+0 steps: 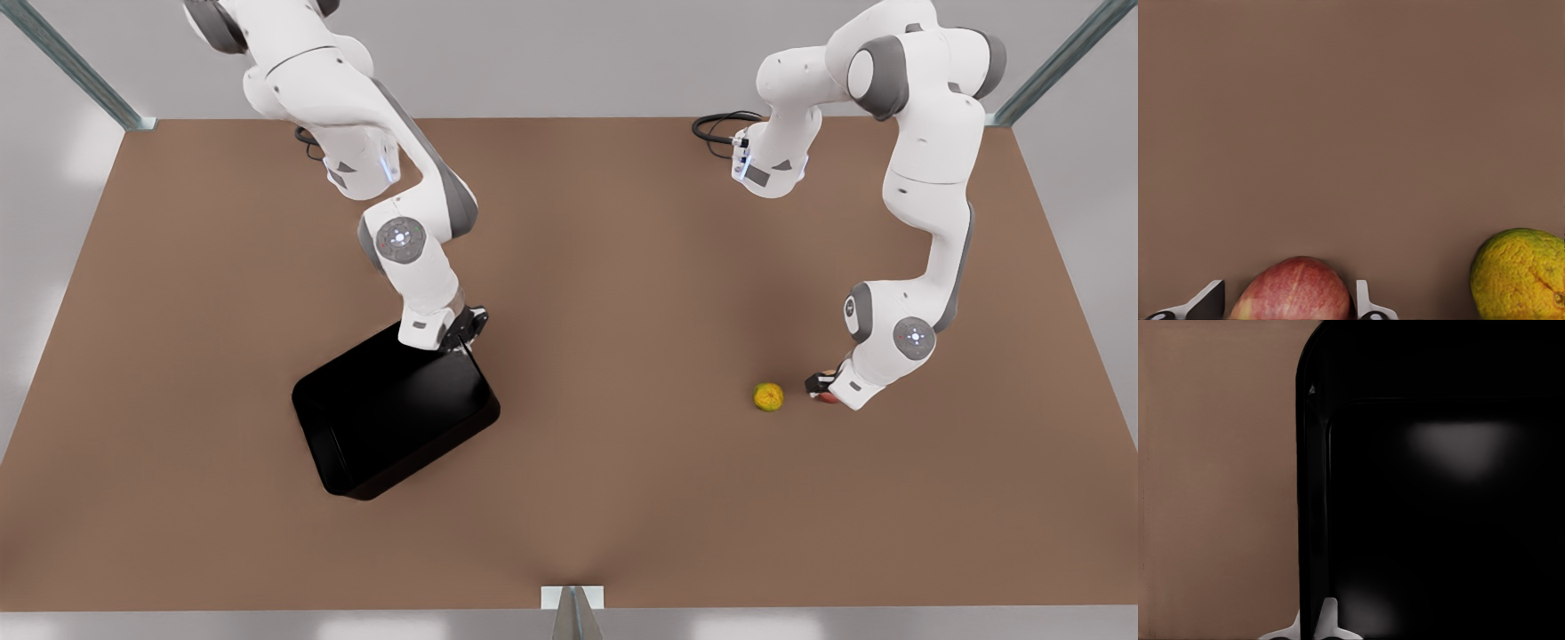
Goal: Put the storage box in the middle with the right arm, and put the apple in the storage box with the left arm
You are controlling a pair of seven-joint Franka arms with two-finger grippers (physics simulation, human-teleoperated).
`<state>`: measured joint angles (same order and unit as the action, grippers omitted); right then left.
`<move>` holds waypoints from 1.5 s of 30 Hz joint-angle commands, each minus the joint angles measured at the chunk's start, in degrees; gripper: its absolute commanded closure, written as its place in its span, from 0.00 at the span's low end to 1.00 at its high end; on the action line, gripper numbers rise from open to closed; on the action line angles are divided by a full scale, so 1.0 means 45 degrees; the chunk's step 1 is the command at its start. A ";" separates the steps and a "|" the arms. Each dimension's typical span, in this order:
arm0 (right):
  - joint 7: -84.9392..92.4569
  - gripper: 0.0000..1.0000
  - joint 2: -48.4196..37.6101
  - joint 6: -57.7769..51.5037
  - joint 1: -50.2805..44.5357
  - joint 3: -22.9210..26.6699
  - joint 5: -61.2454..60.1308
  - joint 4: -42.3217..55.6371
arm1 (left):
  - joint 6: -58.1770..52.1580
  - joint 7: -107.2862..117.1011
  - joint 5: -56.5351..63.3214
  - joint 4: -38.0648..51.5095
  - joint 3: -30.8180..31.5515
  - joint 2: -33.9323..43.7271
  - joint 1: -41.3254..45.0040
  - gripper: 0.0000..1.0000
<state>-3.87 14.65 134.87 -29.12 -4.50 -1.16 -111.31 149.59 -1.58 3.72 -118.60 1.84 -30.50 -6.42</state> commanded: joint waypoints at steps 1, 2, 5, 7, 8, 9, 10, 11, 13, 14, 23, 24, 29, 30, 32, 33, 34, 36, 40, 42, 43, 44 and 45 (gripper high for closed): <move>-0.0370 0.79 0.0026 -0.0010 -0.0149 0.0005 0.0102 0.0029 | 0.0000 0.0000 0.0013 -0.0011 0.0000 0.0000 0.0000 0.12; -0.0936 0.79 0.0202 -0.0029 -0.0598 0.0005 0.0102 0.0283 | 0.0000 0.0000 0.0013 -0.0011 -0.0019 0.0000 0.0019 0.15; -0.2909 0.79 0.0845 -0.0303 -0.1809 0.0005 0.0102 0.1414 | 0.0000 0.0000 0.0013 -0.0011 -0.0019 0.0000 0.0078 0.18; -0.4159 0.79 0.1548 -0.1025 -0.2532 0.0005 0.0102 0.2645 | -0.0020 0.0000 0.0013 -0.0011 -0.0019 0.0039 0.0078 0.18; -0.4802 0.79 0.1958 -0.1006 -0.3001 0.0005 0.0102 0.3112 | -0.0020 0.0000 0.0013 -0.0050 -0.0019 0.0059 0.0078 0.19; -0.5487 0.79 0.2330 -0.1025 -0.3528 0.0024 0.0102 0.3641 | -0.0020 0.0000 0.0013 -0.0050 -0.0019 0.0059 0.0078 0.19; -0.6171 0.79 0.2662 -0.1025 -0.3880 0.0024 0.0102 0.4208 | -0.0020 0.0000 -0.0006 -0.0050 -0.0019 0.0059 0.0078 0.21; -0.6503 0.79 0.2818 -0.1025 -0.4173 0.0024 0.0102 0.4540 | -0.0020 0.0000 0.0013 -0.0050 -0.0019 0.0078 0.0078 0.21; -0.7206 0.79 0.3404 -0.1025 -0.4798 0.0063 0.0102 0.5340 | -0.0020 0.0000 -0.0006 -0.0069 -0.0019 0.0078 0.0078 0.21; -0.7674 0.79 0.3814 -0.1025 -0.5149 0.0064 0.0102 0.5887 | 0.0000 0.0000 -0.0006 -0.0069 -0.0019 0.0078 0.0078 0.21; -0.9785 0.00 0.6999 -0.0772 -0.7493 0.1079 0.0121 0.9716 | -0.0097 0.0000 0.0013 -0.0089 0.0000 0.0215 0.0039 0.21; -0.9804 0.00 0.6999 -0.0772 -0.7552 0.1118 0.0141 0.9716 | -0.0156 0.0000 0.0013 -0.0108 0.0000 0.0332 0.0059 0.21; -0.9707 0.00 0.6882 -0.0772 -0.7572 0.1138 0.0160 0.9736 | -0.0254 0.0020 0.0013 -0.0401 0.0000 0.0937 0.0078 0.21; -0.9687 0.00 0.6492 -0.0810 -0.7416 0.1216 0.0141 0.9716 | -0.0390 0.0039 -0.0006 -0.0479 0.0020 0.1113 0.0078 0.21; -0.8264 0.00 0.4618 -0.1649 -0.6186 0.1099 0.0043 0.9014 | -0.0858 0.0118 -0.0045 -0.0577 0.0078 0.1621 0.0097 0.21; -0.6857 0.00 0.3582 -0.3074 -0.5464 0.1079 0.0043 0.8818 | -0.1288 0.0137 -0.0123 -0.0577 0.0196 0.2031 0.0098 0.21; -0.5763 0.00 0.2645 -0.4539 -0.4663 0.1079 0.0043 0.8779 | -0.1913 0.0195 -0.0162 -0.0616 0.0371 0.2558 0.0098 0.21; -0.4122 0.00 0.0184 -0.5907 -0.2905 0.1079 0.0121 0.6807 | -0.2636 0.1035 -0.0182 -0.1163 0.1054 0.3671 0.0117 0.21; -0.1719 0.00 -0.2786 -0.7899 0.0435 0.0982 0.0434 0.5146 | -0.4023 0.3477 -0.1079 -0.1202 0.3730 0.4766 0.0176 0.21; -0.1484 0.00 -0.3119 -0.8213 0.1158 0.0982 0.0629 0.5127 | -0.4043 0.4355 -0.1549 -0.1124 0.4004 0.4903 0.0995 0.21; -0.1134 0.00 -0.3333 -0.8232 0.1841 0.1001 0.0707 0.5049 | -0.4082 0.5312 -0.1725 -0.1046 0.4024 0.4903 0.1874 0.21; -0.0235 0.00 -0.3509 -0.8213 0.2388 0.1001 0.1098 0.4834 | -0.4082 0.5995 -0.1725 -0.0831 0.4024 0.4864 0.2577 0.21; 0.0000 0.00 -0.3587 -0.8290 0.2876 0.1001 0.1137 0.4834 | -0.4063 0.6930 -0.1803 -0.0655 0.4004 0.4766 0.3435 0.21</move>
<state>-3.87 -1.73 97.25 -4.63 -0.02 3.95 -89.58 131.44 31.25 -2.10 -121.02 19.87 -9.25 11.03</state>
